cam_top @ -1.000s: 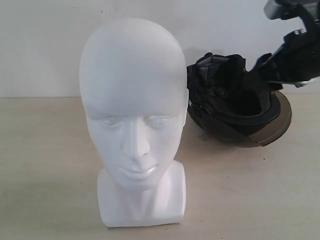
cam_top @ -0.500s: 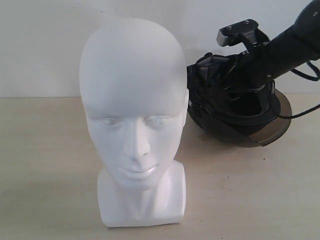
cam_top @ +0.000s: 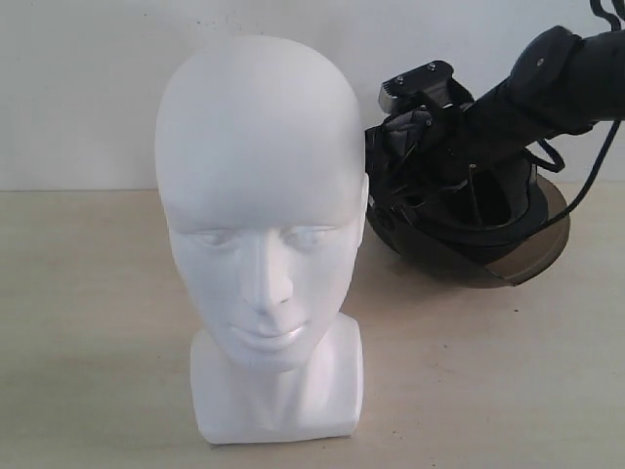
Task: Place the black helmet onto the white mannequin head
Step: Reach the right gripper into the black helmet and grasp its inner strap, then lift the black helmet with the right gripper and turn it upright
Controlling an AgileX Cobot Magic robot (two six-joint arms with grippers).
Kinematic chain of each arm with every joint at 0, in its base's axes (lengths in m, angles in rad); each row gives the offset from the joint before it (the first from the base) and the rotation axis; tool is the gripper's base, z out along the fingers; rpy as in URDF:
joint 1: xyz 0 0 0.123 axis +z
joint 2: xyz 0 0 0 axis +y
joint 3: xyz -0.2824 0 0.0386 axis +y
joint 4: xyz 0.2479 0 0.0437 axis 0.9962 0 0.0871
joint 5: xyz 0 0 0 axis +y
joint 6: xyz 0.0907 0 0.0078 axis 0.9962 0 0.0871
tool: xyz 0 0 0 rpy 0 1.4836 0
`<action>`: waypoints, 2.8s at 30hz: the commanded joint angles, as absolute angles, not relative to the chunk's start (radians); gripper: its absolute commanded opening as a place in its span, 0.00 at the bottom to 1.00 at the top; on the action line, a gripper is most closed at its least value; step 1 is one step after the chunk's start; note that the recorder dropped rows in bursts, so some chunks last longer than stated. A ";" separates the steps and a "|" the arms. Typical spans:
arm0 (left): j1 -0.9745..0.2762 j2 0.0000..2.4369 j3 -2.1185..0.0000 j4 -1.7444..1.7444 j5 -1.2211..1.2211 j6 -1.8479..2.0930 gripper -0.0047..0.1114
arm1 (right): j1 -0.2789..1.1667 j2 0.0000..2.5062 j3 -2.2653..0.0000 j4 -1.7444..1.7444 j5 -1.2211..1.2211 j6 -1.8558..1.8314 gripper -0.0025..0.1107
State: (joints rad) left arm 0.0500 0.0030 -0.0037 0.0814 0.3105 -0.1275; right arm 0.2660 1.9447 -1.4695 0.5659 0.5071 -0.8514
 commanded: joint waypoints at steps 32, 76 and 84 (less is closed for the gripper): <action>0.049 0.000 0.000 0.087 0.308 -0.127 0.08 | 0.279 2.108 -1.479 0.522 0.289 -0.949 0.22; 0.049 0.000 0.000 0.087 0.308 -0.127 0.08 | 0.016 1.326 -1.101 0.910 0.716 -0.638 0.02; 0.049 0.000 0.000 0.087 0.308 -0.127 0.08 | -0.057 1.247 -1.067 1.089 0.864 -0.654 0.02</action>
State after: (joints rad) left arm 0.0500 0.0030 -0.0037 0.0814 0.3105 -0.1275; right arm -0.0185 1.2933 -1.0600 0.9946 0.8429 -0.6172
